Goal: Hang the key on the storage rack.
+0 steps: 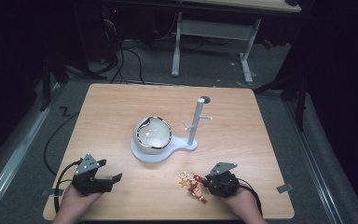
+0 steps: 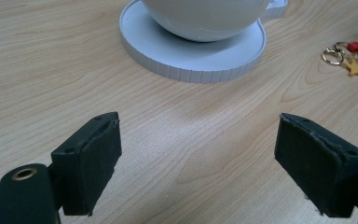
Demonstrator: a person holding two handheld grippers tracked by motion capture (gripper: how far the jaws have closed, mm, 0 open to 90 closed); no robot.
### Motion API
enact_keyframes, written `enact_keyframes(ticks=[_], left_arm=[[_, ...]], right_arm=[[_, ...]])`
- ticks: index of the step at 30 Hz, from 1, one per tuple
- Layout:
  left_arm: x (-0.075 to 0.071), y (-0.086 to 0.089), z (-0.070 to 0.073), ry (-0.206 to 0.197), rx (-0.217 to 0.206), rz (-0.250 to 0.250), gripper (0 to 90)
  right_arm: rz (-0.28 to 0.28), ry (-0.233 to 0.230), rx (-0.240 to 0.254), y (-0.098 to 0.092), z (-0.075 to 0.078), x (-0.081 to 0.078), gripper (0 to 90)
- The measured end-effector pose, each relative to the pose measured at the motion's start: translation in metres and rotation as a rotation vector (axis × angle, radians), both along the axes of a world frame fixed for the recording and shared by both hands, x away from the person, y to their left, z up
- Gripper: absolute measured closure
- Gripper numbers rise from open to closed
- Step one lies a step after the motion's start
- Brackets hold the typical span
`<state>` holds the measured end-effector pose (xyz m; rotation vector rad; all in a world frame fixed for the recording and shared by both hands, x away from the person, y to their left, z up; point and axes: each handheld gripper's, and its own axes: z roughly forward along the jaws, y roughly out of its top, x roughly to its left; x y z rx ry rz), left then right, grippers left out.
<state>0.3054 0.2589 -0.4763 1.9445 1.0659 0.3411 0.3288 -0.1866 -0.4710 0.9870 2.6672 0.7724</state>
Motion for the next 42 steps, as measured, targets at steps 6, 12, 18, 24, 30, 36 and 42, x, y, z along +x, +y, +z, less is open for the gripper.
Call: enact_keyframes(ticks=[6,12,18,24,30,36,42], left_arm=[[-0.001,0.001,0.000,0.000,-0.001,0.007,15.4],[-0.001,0.004,-0.002,0.010,0.003,0.019,15.4],[-0.001,0.002,-0.001,0.009,0.013,0.014,15.5],[-0.002,0.001,-0.001,0.008,0.009,0.004,15.6],[-0.001,0.000,-0.001,0.009,0.009,-0.008,15.6],[-0.001,-0.001,-0.001,0.010,0.014,-0.019,15.6],[-0.001,-0.001,-0.001,0.009,0.007,-0.018,15.6]], right_arm=[[-0.080,0.004,-0.027,-0.019,0.003,0.001,73.9],[-0.150,0.023,-0.054,-0.045,0.006,-0.006,73.9],[-0.174,0.066,-0.085,-0.048,0.010,-0.004,65.6],[-0.103,0.161,-0.236,-0.031,0.020,0.010,59.6],[0.064,0.219,-0.427,0.000,0.028,0.025,58.7],[0.166,0.293,-0.551,0.026,0.022,0.041,62.6],[0.204,0.360,-0.556,0.030,0.019,0.053,63.6]])
